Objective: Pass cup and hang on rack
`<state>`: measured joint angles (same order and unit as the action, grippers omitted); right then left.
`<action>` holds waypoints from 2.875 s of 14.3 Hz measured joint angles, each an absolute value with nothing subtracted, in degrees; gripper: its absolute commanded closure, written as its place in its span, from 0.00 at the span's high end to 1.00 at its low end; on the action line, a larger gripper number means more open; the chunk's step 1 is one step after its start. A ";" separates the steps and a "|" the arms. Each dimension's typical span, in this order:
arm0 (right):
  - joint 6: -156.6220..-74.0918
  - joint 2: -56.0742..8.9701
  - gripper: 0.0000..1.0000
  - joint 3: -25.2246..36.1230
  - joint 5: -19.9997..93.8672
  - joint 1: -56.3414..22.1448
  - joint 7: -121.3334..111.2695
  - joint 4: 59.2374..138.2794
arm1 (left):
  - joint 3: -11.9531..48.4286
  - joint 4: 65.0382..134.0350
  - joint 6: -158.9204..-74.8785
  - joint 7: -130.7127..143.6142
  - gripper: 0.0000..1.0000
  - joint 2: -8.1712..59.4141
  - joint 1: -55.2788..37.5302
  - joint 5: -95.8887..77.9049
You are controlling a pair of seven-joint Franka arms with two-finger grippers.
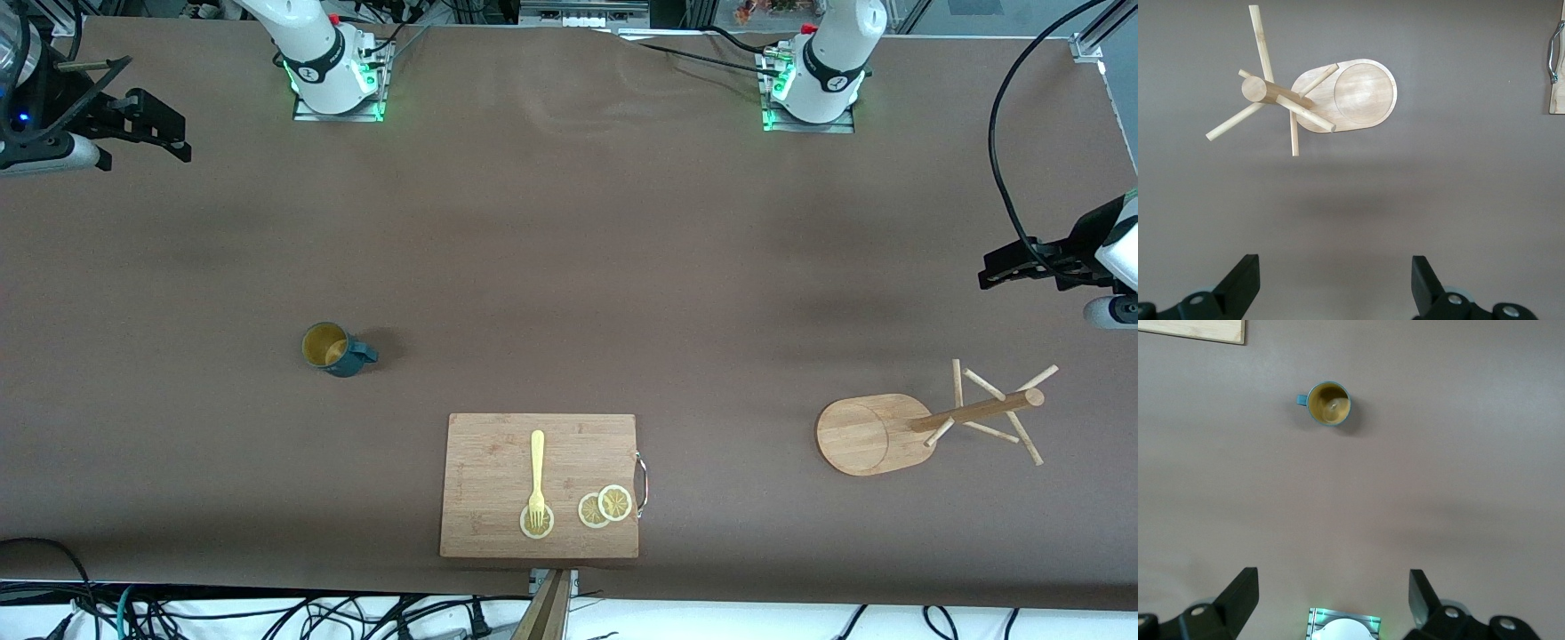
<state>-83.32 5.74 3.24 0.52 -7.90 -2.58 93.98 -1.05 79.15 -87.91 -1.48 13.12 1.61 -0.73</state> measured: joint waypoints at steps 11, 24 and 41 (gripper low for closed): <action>-83.61 5.02 0.99 3.31 -0.56 -7.54 -2.59 93.13 | -1.06 79.15 -87.91 -1.48 1.00 13.16 1.61 -0.73; -86.00 0.87 0.99 2.50 -2.44 -7.75 -5.10 93.19 | -1.14 79.15 -87.91 -1.48 1.00 13.17 1.63 -0.73; -117.64 -25.93 0.97 2.53 -2.43 -9.18 -4.89 98.66 | -1.24 79.13 -87.91 -1.48 1.00 13.23 1.64 -0.73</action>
